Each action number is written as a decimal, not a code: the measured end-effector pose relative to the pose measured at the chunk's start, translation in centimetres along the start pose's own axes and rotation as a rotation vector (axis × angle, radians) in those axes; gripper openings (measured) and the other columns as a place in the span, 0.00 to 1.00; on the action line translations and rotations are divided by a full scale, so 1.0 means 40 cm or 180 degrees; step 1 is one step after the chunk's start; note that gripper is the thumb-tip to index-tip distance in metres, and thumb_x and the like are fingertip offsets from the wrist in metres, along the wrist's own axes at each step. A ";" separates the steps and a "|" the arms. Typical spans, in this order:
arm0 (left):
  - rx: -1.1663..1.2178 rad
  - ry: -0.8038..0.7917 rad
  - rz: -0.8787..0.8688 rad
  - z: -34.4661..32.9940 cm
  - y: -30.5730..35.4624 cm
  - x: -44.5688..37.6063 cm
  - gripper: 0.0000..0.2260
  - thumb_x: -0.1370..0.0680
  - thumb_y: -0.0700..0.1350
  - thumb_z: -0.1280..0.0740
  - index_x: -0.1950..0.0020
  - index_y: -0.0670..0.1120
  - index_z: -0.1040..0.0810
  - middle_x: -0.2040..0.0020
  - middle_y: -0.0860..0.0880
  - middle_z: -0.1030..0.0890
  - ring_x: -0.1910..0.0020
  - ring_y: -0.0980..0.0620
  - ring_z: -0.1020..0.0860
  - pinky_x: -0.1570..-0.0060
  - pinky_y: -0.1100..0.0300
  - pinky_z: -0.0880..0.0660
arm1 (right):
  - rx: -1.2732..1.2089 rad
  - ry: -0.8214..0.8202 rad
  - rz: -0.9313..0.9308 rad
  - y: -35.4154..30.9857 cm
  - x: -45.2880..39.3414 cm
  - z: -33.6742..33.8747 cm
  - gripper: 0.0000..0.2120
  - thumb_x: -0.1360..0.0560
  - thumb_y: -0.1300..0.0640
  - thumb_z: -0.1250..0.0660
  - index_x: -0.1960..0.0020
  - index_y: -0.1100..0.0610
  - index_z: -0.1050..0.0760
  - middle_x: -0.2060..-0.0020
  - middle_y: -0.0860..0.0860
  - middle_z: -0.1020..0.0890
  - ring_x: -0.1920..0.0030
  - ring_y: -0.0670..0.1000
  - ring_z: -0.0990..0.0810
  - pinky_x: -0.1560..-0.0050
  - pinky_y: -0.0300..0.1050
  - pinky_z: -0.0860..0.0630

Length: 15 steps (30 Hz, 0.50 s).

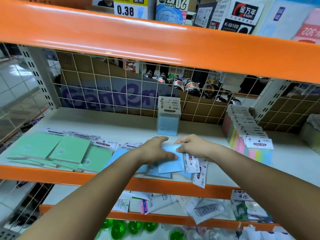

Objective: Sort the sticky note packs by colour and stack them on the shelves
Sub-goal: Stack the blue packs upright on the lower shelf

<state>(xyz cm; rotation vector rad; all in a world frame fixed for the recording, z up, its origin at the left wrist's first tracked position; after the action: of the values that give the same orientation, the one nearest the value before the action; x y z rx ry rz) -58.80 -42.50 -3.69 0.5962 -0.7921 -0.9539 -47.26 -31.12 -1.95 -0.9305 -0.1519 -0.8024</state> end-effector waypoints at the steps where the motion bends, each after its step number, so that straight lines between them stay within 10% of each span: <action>1: 0.0103 0.0084 -0.0057 0.002 0.005 -0.008 0.30 0.28 0.53 0.27 0.29 0.50 0.33 0.32 0.51 0.29 0.35 0.50 0.29 0.37 0.57 0.31 | 0.0021 -0.0002 0.0054 -0.007 -0.002 0.004 0.07 0.23 0.61 0.34 0.49 0.53 0.20 0.64 0.53 0.26 0.70 0.48 0.32 0.73 0.38 0.38; 4: 0.0338 0.0267 -0.0080 -0.003 0.013 -0.035 0.13 0.27 0.44 0.28 0.43 0.47 0.23 0.43 0.45 0.20 0.47 0.46 0.22 0.45 0.53 0.26 | 0.0094 0.0051 0.0161 -0.031 -0.004 0.012 0.05 0.24 0.61 0.32 0.50 0.55 0.20 0.67 0.50 0.25 0.71 0.46 0.31 0.75 0.35 0.37; 15: 0.1182 0.0072 0.0114 -0.004 -0.010 -0.035 0.08 0.24 0.36 0.33 0.58 0.46 0.29 0.60 0.46 0.23 0.63 0.49 0.24 0.63 0.60 0.29 | -0.0484 0.0394 0.0089 -0.026 -0.015 0.018 0.18 0.31 0.60 0.24 0.44 0.56 0.26 0.53 0.54 0.20 0.61 0.49 0.20 0.64 0.39 0.23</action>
<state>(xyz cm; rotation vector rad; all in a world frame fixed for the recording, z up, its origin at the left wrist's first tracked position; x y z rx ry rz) -59.32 -41.44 -4.54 0.9094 -0.9651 -0.7698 -48.24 -30.59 -1.11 -1.0207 0.0304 -0.8517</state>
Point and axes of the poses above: each hand's wrist, its own x-axis away from the middle knuckle, its own z-axis out of the back of the hand, y = z × x, the point moved 2 cm from there along -x, towards the middle knuckle
